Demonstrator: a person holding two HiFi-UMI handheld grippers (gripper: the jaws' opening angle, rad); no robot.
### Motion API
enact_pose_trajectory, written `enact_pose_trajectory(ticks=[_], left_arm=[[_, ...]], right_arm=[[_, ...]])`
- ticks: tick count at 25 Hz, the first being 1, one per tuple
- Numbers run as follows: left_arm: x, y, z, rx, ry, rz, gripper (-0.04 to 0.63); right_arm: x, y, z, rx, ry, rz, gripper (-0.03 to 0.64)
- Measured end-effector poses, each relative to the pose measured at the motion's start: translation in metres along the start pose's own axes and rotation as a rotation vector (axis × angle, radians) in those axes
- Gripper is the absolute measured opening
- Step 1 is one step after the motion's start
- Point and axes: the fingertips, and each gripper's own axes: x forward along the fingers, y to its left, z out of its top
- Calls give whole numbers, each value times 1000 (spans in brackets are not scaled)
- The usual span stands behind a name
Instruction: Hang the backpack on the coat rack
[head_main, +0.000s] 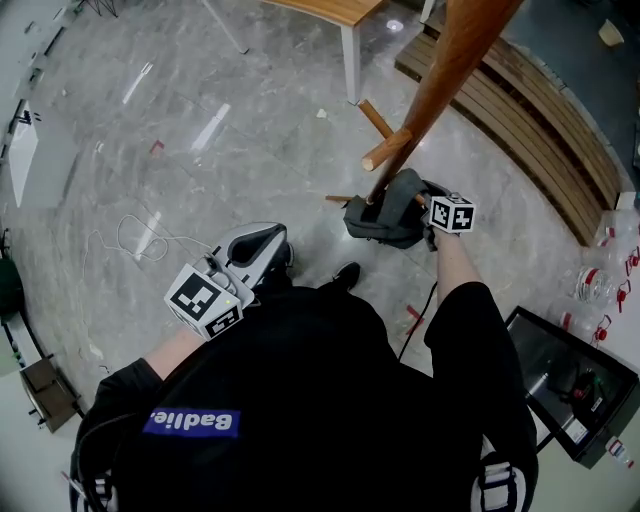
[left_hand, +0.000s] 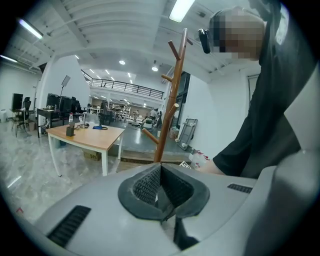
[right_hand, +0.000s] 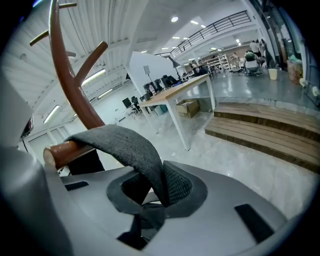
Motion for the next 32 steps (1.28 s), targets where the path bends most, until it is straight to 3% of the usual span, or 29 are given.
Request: enact_pose_trajectory(ticks=[5, 17, 21, 25, 32], left_arm=[[-3, 8, 2, 23, 15, -58, 9], [-54, 39, 6, 62, -24, -286, 9], [-88, 49, 3, 53, -55, -381, 9], [-111, 48, -4, 21, -81, -497, 9], [-127, 16, -5, 28, -113, -640, 9]], right_arm=[[0, 6, -12, -3, -40, -44, 49], [-67, 41, -41, 50, -104, -315, 84], [-95, 86, -64, 83, -116, -400, 84], [-124, 148, -86, 151, -219, -464, 84], [-146, 284, -86, 251, -476, -399, 84]])
